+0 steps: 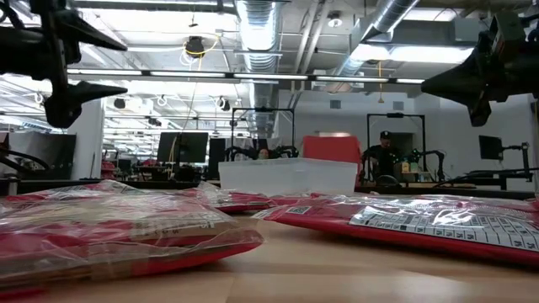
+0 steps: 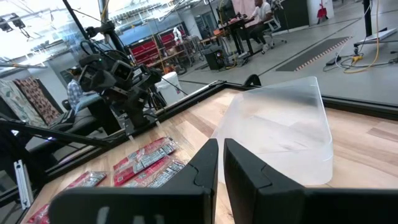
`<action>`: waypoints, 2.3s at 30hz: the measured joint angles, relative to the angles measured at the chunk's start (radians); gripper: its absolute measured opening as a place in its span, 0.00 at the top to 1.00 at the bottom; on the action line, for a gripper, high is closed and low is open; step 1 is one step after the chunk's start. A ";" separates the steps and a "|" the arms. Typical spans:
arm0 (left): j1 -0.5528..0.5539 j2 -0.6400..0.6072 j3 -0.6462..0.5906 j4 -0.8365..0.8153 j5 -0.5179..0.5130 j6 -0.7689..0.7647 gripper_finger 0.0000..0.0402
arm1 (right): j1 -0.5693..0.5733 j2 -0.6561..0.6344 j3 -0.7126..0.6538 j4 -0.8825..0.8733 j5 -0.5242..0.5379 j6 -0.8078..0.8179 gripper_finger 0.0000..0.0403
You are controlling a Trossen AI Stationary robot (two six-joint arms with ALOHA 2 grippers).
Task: Sort popcorn bags into baskets
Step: Put the red popcorn bag into the white bin
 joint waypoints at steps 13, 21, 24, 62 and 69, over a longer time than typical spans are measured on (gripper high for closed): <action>0.000 0.000 0.000 0.115 -0.020 -0.189 0.31 | 0.000 0.000 0.000 0.000 0.000 0.000 0.87; 0.000 0.000 0.027 0.313 -0.021 -0.029 0.31 | 0.000 0.000 0.000 0.002 0.000 0.000 0.87; 0.000 0.000 0.063 0.311 -0.019 0.002 0.31 | 0.000 0.000 0.000 0.012 -0.001 0.012 0.87; 0.043 0.717 0.910 -1.168 0.227 -0.452 0.30 | -0.159 -0.001 0.014 0.016 0.050 0.372 0.77; 0.104 0.869 0.813 -1.363 0.473 -0.757 0.20 | -0.159 -0.001 0.015 0.024 0.017 0.302 0.42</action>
